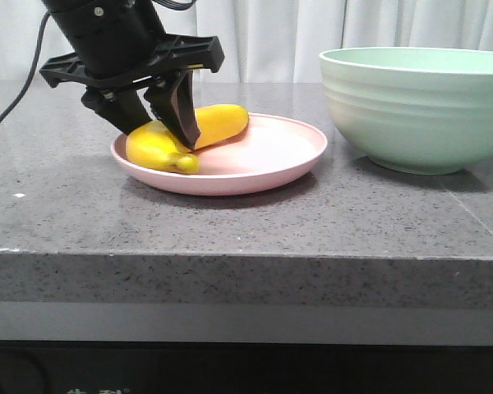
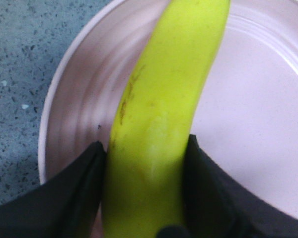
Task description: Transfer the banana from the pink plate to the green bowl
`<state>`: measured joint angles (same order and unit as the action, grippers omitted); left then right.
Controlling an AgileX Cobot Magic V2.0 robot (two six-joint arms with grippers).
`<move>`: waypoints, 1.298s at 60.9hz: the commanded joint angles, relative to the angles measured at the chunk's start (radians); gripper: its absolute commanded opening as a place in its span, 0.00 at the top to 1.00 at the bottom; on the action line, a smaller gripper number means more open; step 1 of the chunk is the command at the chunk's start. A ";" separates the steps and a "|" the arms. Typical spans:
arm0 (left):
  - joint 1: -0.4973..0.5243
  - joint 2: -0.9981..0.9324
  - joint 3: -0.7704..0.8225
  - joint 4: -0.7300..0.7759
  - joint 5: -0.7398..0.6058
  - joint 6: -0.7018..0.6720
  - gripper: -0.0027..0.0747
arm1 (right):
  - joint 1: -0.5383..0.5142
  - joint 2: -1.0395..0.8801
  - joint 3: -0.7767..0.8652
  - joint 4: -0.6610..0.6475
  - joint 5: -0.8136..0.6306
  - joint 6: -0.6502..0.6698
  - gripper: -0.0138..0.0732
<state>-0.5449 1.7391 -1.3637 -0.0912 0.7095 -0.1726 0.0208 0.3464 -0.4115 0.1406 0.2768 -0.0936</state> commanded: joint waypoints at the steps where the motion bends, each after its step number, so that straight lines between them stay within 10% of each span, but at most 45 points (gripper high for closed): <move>1: -0.005 -0.041 -0.026 -0.003 -0.040 -0.007 0.77 | 0.001 0.012 -0.034 -0.007 -0.087 -0.001 0.09; 26: -0.003 -0.147 -0.033 0.100 -0.129 0.004 0.95 | 0.001 0.012 -0.034 -0.007 -0.089 -0.001 0.09; 40: -0.082 -0.292 -0.023 0.130 -0.055 0.268 0.95 | 0.026 0.043 -0.075 -0.007 0.007 -0.047 0.09; 66: -0.250 -0.363 -0.023 0.130 0.066 0.385 0.95 | 0.338 0.354 -0.405 0.015 0.282 -0.339 0.09; 79: -0.260 -0.363 -0.023 0.082 0.053 0.385 0.95 | 0.417 0.522 -0.563 0.312 0.202 -0.191 0.09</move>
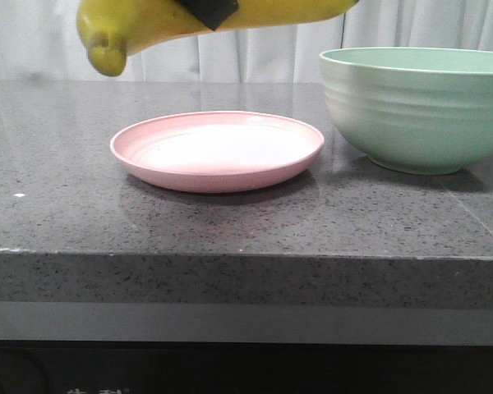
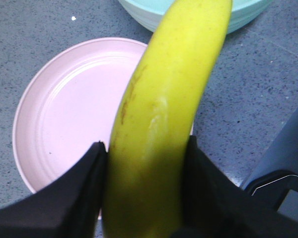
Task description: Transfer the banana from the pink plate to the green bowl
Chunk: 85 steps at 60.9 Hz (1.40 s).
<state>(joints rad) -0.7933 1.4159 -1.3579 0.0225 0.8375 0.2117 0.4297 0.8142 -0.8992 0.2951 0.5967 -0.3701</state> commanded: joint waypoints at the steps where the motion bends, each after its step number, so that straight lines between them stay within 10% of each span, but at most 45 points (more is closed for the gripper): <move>1: -0.011 -0.040 -0.028 -0.034 -0.077 0.001 0.95 | 0.008 0.072 -0.081 0.198 -0.126 0.105 0.09; 35: -0.011 -0.044 -0.028 -0.064 -0.082 0.001 0.95 | -0.059 0.334 -0.098 0.625 -0.327 0.217 0.09; 76: -0.011 -0.090 -0.028 -0.104 -0.183 -0.050 0.95 | -0.138 0.419 -0.098 1.216 -0.020 -0.035 0.09; 85: -0.011 -0.090 -0.028 -0.104 -0.185 -0.050 0.95 | -0.138 0.422 -0.098 1.310 0.011 -0.084 0.25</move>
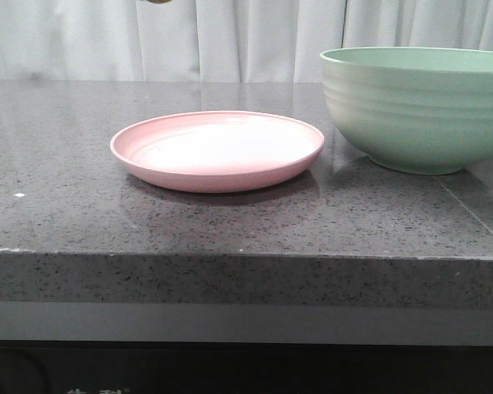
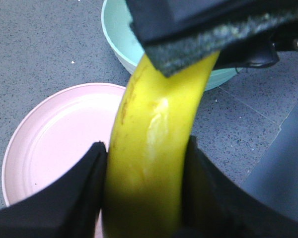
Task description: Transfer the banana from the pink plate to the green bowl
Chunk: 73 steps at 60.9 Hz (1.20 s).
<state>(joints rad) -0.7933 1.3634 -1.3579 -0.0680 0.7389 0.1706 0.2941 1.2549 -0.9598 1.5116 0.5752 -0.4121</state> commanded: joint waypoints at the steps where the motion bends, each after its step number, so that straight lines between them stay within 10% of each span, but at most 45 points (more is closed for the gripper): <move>1: -0.011 -0.038 -0.028 -0.014 -0.087 -0.009 0.95 | -0.003 -0.017 -0.038 0.096 0.038 -0.042 0.27; 24: -0.011 -0.038 -0.028 -0.031 -0.088 -0.009 0.87 | -0.003 0.052 -0.038 0.120 0.131 -0.062 0.72; 44: -0.011 -0.041 -0.028 -0.029 -0.088 -0.009 0.26 | -0.003 0.054 -0.051 0.119 0.095 -0.100 0.75; 73: -0.011 -0.169 -0.035 -0.024 -0.020 -0.030 0.24 | -0.046 0.057 -0.305 -0.300 -0.054 -0.121 0.75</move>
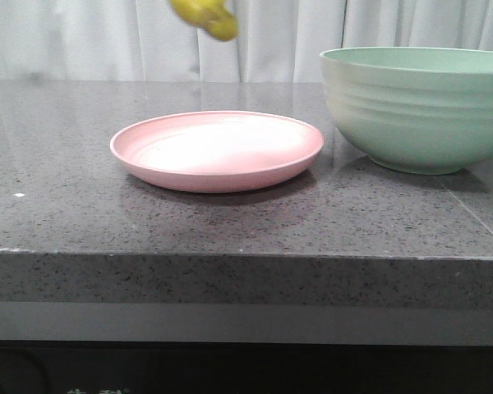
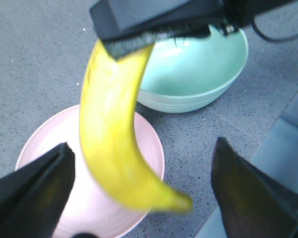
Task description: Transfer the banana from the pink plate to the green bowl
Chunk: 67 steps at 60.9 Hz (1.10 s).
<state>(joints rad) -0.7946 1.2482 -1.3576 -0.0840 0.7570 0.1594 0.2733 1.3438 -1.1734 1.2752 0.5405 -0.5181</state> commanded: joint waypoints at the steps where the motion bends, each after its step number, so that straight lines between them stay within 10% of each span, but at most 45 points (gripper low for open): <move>1: -0.010 -0.060 -0.035 -0.003 -0.036 -0.027 0.24 | -0.035 -0.032 -0.103 -0.080 -0.017 -0.015 0.75; 28: -0.008 -0.080 -0.033 0.256 0.016 -0.233 0.24 | -0.261 0.000 -0.334 -0.842 0.168 0.280 0.75; 53: 0.069 -0.076 -0.032 0.280 0.018 -0.283 0.24 | -0.211 0.190 -0.334 -0.884 0.153 0.287 0.74; 67: 0.114 -0.076 -0.032 0.275 0.018 -0.283 0.24 | -0.210 0.207 -0.334 -0.886 0.167 0.287 0.50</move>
<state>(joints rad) -0.6917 1.1902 -1.3576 0.1849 0.8373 -0.1134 0.0638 1.5932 -1.4708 0.3758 0.7656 -0.2341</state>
